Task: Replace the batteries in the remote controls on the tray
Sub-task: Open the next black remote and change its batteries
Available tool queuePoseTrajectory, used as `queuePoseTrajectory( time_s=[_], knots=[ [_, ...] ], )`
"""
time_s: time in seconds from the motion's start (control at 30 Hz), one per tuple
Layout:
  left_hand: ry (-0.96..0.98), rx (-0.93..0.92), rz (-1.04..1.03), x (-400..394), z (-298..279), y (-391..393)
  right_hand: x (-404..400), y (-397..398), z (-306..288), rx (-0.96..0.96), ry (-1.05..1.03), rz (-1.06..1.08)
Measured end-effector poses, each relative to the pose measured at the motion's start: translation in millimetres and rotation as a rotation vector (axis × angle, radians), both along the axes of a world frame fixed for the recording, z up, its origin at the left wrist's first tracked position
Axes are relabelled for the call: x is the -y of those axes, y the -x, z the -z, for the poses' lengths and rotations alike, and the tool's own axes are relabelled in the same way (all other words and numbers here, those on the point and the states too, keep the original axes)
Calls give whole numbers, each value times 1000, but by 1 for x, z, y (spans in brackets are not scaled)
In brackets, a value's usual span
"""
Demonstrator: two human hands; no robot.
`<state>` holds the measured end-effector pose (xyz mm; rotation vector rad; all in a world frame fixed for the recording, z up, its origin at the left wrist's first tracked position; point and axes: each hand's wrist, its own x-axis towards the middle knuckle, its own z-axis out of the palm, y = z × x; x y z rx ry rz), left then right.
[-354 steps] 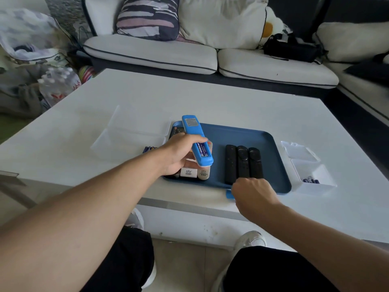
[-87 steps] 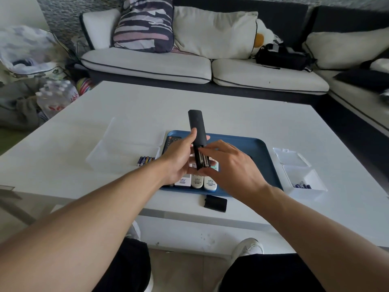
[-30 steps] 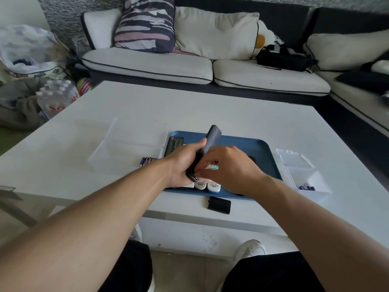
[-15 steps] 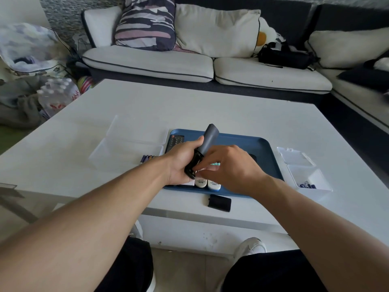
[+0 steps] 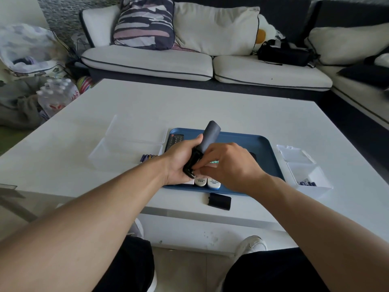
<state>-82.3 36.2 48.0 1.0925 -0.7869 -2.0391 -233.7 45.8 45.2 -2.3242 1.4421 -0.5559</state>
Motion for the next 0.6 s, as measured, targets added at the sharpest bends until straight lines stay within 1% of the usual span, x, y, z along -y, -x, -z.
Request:
queuePoseTrajectory(
  time_s=[0.1, 0.2, 0.37, 0.53, 0.6],
  knots=[
    [23, -8, -55, 5, 2, 0, 1, 1, 3, 106, -29, 92],
    [67, -75, -120, 10, 1, 1, -1, 0, 3, 180, -9, 149],
    [117, -166, -191, 12, -1, 3, -3, -6, 0, 199, 63, 199],
    [144, -185, -212, 15, 2, 4, -5, -7, -3, 201, 50, 194],
    [137, -174, -228, 15, 1, 4, -6, -7, -5, 162, 58, 177]
  ],
)
